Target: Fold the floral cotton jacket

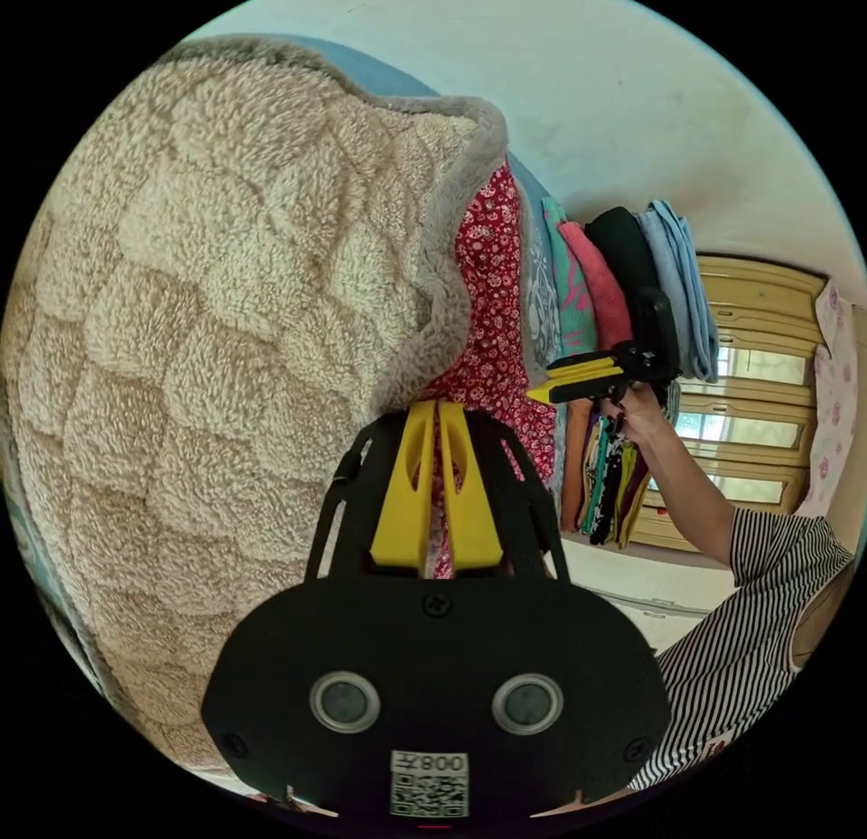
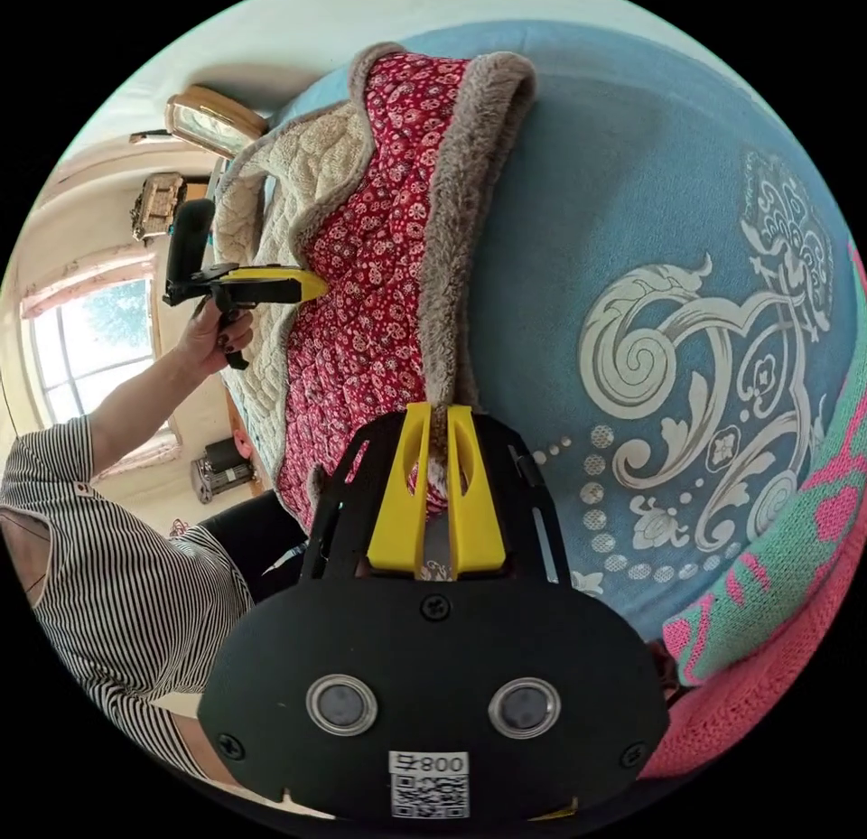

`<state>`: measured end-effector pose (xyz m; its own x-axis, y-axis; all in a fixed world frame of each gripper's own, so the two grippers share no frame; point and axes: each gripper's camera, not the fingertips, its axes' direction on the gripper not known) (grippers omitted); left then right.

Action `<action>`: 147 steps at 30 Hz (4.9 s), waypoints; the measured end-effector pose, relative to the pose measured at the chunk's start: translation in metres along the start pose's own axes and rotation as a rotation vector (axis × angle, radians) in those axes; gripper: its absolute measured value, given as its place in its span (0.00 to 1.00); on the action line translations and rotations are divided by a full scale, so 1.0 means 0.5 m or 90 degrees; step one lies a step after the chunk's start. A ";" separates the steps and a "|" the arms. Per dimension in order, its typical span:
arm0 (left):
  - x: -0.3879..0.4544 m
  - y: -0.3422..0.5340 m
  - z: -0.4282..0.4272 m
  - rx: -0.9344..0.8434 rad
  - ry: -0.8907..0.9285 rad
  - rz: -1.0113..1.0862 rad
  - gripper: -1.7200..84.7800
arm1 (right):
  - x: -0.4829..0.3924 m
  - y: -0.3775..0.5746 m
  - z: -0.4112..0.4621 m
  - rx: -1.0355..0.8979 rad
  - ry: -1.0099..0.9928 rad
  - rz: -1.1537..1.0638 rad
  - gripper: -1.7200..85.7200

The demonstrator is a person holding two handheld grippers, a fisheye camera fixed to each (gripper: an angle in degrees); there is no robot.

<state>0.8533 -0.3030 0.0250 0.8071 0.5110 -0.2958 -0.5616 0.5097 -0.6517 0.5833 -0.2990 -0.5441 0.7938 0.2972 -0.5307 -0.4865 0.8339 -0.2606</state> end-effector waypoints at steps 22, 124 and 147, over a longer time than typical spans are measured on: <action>0.030 0.517 0.186 -0.230 -0.066 -0.110 0.02 | -0.434 0.181 0.311 -0.021 0.258 -0.069 0.02; -0.243 1.314 -0.160 0.094 0.106 -0.049 0.06 | -0.667 -0.309 0.098 0.188 -0.300 -0.139 0.02; -0.147 1.079 -0.132 0.034 0.030 -0.074 0.12 | -0.284 -0.159 0.247 0.161 -0.261 0.112 0.02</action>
<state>0.5029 -0.1110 -0.3509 0.8740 0.4141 -0.2542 -0.4721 0.6000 -0.6458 0.5544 -0.3499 -0.3486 0.8104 0.5589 -0.1758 -0.5624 0.8262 0.0341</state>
